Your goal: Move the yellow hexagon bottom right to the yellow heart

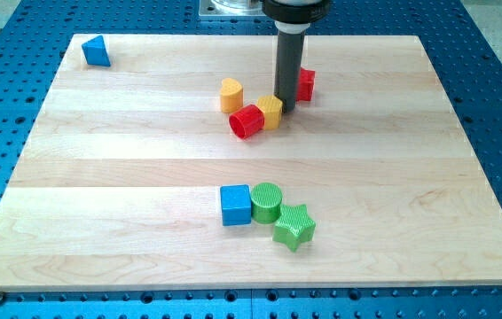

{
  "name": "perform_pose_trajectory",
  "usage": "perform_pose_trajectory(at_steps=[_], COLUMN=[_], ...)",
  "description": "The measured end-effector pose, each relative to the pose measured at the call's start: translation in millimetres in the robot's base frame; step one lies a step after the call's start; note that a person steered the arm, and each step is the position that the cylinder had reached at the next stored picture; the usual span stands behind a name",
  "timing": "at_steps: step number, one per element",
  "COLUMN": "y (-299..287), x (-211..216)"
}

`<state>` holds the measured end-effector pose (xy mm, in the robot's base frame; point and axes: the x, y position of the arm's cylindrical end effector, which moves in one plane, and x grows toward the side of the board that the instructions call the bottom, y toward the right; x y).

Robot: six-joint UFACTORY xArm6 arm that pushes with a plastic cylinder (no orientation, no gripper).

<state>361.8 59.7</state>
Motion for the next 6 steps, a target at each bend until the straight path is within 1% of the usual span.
perform_pose_trajectory(at_steps=[1, 2, 3, 4, 5, 6], y=[-9, -13, -14, -28, -31, -21], x=[50, 42, 51, 68, 42, 14])
